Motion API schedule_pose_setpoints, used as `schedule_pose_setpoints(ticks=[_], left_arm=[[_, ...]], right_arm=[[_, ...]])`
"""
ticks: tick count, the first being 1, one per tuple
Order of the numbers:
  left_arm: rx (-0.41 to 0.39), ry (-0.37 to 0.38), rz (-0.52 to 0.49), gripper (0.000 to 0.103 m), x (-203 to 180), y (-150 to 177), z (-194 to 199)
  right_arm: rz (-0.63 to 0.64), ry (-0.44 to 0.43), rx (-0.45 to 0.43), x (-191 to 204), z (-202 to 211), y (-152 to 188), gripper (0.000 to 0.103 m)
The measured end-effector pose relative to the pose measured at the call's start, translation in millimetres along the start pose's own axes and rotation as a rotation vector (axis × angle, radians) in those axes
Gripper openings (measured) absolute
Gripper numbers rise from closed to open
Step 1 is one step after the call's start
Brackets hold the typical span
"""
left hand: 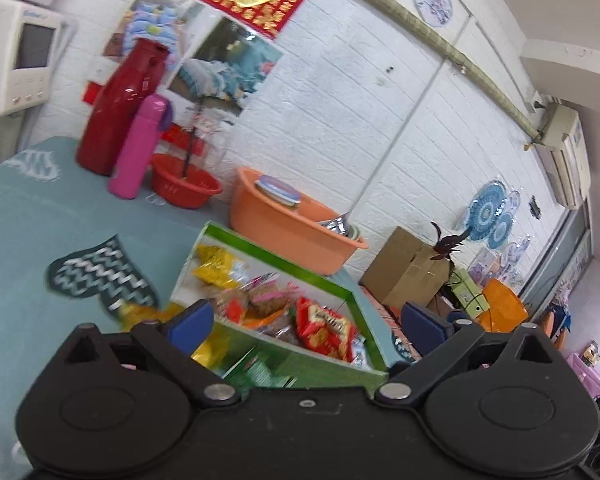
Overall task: Organize snacks
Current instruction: 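Move the left gripper to the red-white-blue packet and grasp it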
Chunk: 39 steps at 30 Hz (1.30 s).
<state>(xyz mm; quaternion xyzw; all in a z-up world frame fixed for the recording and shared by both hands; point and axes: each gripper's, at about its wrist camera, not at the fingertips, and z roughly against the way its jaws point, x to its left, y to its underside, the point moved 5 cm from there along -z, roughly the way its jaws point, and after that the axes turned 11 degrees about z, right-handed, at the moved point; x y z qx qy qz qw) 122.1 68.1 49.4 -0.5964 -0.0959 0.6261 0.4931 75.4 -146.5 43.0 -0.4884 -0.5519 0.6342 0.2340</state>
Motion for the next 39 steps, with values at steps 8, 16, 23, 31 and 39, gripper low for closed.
schedule_pose_setpoints(ticks=[8,16,23,31,39], left_arm=[[0.014,-0.159,0.119,0.103,69.1,30.2,52.5],[0.051,-0.216,0.199,0.103,112.8,53.9,74.2],[0.077,-0.206,0.201,0.103,129.6,52.9,62.7],[0.147,-0.147,0.199,0.068,133.4,56.4,37.4],[0.29,0.022,0.184,0.088,81.0,89.1,2.0]], right_arm=[[-0.107,-0.065,0.053,11.8,13.3,4.2,0.103],[-0.126,-0.155,0.266,47.3,-15.4,30.3,0.103],[-0.099,-0.283,0.377,90.4,-29.8,40.3,0.103],[-0.074,-0.353,0.424,108.4,-30.8,44.9,0.103],[-0.071,-0.335,0.483,101.4,-18.4,56.6,0.103]])
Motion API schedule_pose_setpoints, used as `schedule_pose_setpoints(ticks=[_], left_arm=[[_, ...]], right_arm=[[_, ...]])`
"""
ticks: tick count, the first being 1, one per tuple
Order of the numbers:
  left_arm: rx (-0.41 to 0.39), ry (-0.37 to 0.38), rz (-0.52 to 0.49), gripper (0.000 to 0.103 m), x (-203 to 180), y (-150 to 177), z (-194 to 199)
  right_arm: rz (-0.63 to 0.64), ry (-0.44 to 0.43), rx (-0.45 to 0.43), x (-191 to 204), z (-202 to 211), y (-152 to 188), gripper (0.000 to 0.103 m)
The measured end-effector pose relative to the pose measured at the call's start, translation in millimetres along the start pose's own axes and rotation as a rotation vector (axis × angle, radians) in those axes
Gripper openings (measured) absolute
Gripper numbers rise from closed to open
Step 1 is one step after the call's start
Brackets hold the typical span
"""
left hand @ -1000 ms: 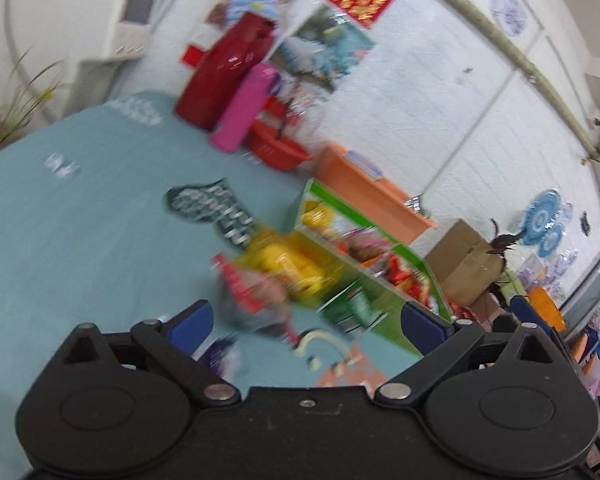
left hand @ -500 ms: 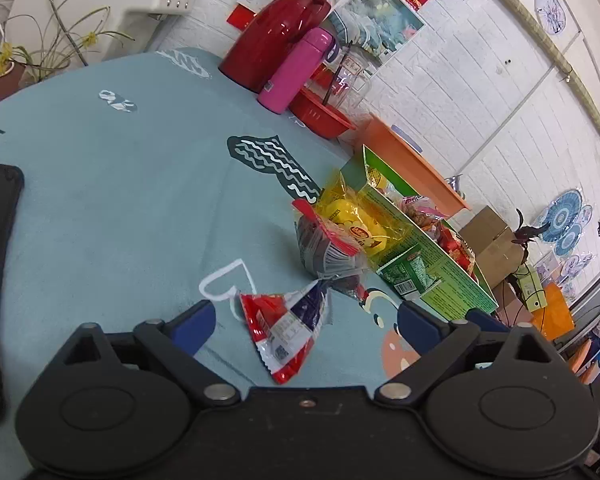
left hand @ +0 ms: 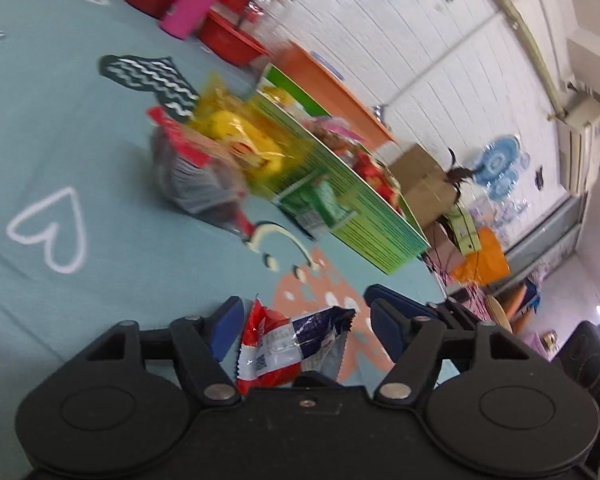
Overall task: Organize snacks
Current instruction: 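Move the left gripper to the red-white-blue packet and grasp it, then carry the red-white-blue packet into the green box and release it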
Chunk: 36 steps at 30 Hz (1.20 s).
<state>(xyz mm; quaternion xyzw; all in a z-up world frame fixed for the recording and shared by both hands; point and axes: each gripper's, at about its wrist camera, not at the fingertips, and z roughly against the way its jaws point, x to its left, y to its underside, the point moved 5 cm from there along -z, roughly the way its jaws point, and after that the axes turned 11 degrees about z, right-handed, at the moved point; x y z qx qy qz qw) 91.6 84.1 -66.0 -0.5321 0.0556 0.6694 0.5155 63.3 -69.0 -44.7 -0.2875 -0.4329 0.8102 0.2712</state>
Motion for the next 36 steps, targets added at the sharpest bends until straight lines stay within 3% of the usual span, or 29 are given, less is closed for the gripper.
schedule_pose_setpoints(ticks=[8,12,15,16,17,19,20,21,25,36], left_arm=[[-0.036,-0.038,0.024,0.101,7.4,8.8,32.8],[-0.011,-0.028,-0.002,0.102,0.5,15.9,23.5],[0.005,-0.036,-0.052,0.103,-7.1,17.7,11.2],[0.002,-0.04,-0.07,0.101,-8.7,17.8,8.4],[0.004,-0.045,-0.086,0.09,-10.0,18.0,5.1],[0.014,-0.062,-0.109,0.07,-11.2,17.6,-1.0],[0.003,-0.081,-0.126,0.058,-11.2,17.9,-2.4],[-0.001,-0.097,-0.137,0.055,-10.8,17.6,-4.2],[-0.014,-0.081,-0.105,0.057,-10.9,13.1,-7.8],[-0.08,-0.005,-0.216,0.055,-62.3,-20.4,-11.4]], right_arm=[[0.023,-0.089,0.044,3.1,-0.9,8.8,0.103],[0.024,-0.114,0.079,5.6,-4.2,13.7,0.102],[0.013,-0.103,0.079,2.7,-2.2,15.8,0.096],[0.008,-0.101,0.076,1.7,-2.3,16.0,0.094],[0.004,-0.099,0.076,0.8,-3.5,15.9,0.091],[-0.001,-0.111,0.087,1.2,-7.1,15.4,0.065],[0.0,-0.096,0.087,1.0,-7.3,15.0,0.064],[0.006,-0.084,0.087,0.4,-7.0,14.9,0.062],[0.029,-0.041,0.045,-3.6,-0.1,10.9,0.054],[0.045,0.079,-0.071,-40.1,16.2,-16.1,0.043]])
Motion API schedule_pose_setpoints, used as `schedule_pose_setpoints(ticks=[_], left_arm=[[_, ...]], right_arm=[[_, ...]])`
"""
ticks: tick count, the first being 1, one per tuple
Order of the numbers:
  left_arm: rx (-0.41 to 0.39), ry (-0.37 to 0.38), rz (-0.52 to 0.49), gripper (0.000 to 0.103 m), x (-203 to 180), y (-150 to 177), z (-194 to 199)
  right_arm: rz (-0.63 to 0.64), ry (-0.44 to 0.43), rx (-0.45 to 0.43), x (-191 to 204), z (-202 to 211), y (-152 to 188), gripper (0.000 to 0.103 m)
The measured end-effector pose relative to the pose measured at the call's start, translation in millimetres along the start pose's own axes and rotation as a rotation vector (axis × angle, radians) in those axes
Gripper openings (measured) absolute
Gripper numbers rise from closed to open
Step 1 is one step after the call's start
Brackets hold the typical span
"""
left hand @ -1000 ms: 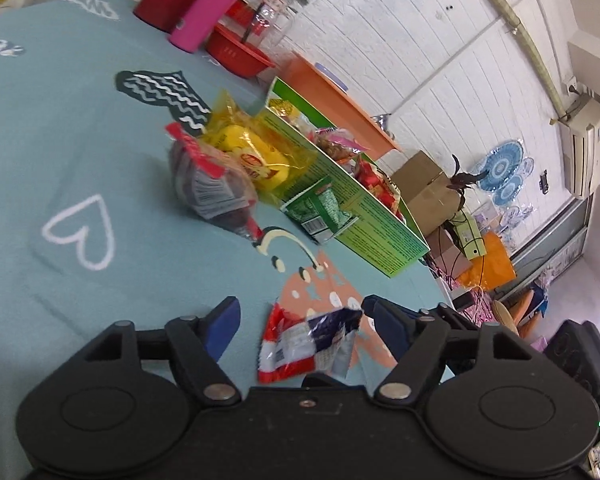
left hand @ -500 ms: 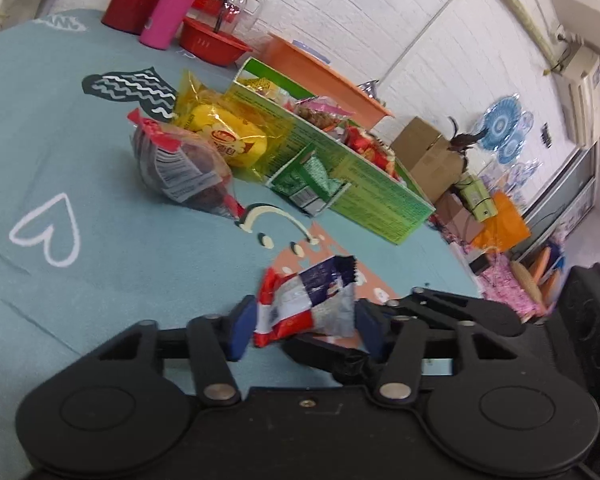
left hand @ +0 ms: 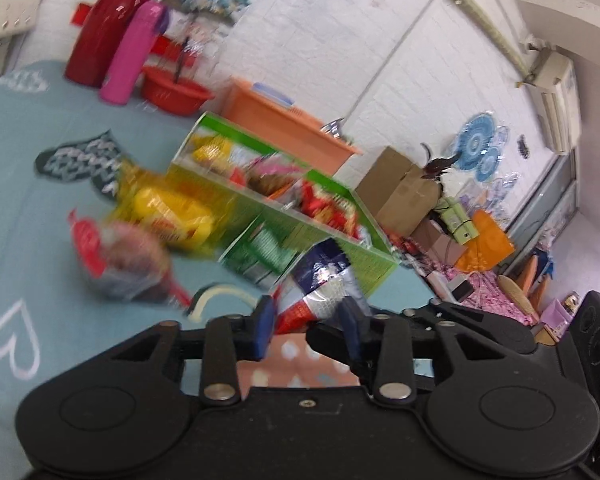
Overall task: Organize snacks
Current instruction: 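Carry the red-white-blue packet into the green box and release it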
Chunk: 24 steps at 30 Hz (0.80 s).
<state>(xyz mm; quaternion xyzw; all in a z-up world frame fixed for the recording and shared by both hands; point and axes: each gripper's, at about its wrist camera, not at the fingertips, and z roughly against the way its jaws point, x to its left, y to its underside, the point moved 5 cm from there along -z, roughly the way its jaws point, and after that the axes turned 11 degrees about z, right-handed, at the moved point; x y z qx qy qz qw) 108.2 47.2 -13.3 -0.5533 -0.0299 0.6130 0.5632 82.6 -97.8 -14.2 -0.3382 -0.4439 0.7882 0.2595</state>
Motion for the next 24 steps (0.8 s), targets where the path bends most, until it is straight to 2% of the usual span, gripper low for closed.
schedule_pose_setpoints(ticks=[12,18,24], left_arm=[[-0.073,0.048,-0.097,0.055,-25.4,-68.7,-35.2],[-0.096,0.06,-0.087,0.055,-11.5,-99.1,-59.9],[-0.082,0.032,-0.067,0.055,8.8,-117.0,-89.2]], right_arm=[[0.006,0.133,-0.113,-58.5,-28.6,-39.2,0.043],[0.023,0.175,-0.15,-80.3,-57.9,-47.0,0.043],[-0.008,0.176,-0.133,-93.6,-93.5,-44.7,0.043]])
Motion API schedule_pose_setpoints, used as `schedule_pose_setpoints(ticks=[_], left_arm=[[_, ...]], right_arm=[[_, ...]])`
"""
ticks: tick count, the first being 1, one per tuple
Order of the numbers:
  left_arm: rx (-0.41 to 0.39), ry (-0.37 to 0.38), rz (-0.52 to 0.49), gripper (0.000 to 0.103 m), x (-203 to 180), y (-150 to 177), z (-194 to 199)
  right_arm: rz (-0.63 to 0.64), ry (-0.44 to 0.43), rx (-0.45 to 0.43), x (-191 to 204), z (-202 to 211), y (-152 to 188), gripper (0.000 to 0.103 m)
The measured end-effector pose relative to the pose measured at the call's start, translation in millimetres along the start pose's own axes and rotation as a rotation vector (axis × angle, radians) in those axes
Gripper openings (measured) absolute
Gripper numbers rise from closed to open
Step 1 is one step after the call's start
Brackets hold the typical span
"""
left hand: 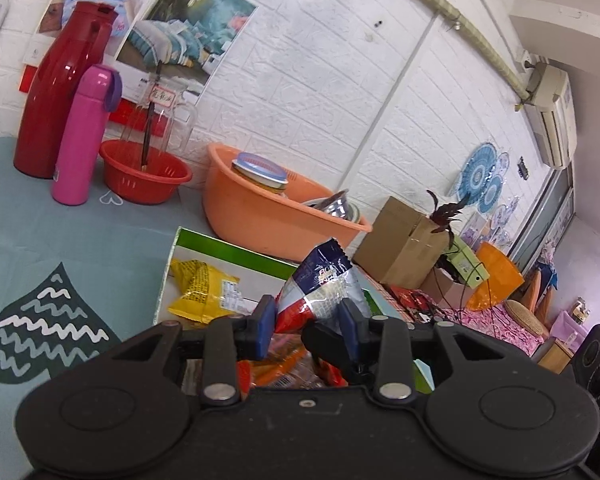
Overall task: Organize snacks
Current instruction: 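Carry the red-white-blue packet into the green box and release it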
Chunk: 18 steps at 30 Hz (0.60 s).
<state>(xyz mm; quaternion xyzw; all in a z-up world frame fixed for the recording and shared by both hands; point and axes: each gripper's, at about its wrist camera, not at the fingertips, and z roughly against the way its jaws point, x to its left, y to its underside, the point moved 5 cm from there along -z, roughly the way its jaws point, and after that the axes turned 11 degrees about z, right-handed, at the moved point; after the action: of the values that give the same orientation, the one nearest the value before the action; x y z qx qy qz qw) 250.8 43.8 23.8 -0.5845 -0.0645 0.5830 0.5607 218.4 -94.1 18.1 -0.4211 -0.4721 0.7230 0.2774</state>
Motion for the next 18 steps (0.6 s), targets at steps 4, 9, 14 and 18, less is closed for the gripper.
schedule_pose_setpoints(ticks=[4,9,14,18], left_arm=[[0.014,-0.022,0.03,0.076,18.7,-3.2,-16.3],[-0.04,-0.091,0.047,0.103,32.6,-0.7,-12.5],[-0.028,-0.094,0.067,0.103,34.0,0.5,-5.2],[-0.038,-0.085,0.049,0.103,21.6,0.8,7.9]], right_arm=[[-0.033,-0.028,0.019,-1.1,-19.9,11.0,0.05],[-0.055,0.008,0.019,1.6,-21.7,26.2,0.103],[-0.087,0.009,0.041,1.4,-16.8,31.1,0.103],[-0.087,0.006,0.009,4.0,-3.3,22.9,0.103]])
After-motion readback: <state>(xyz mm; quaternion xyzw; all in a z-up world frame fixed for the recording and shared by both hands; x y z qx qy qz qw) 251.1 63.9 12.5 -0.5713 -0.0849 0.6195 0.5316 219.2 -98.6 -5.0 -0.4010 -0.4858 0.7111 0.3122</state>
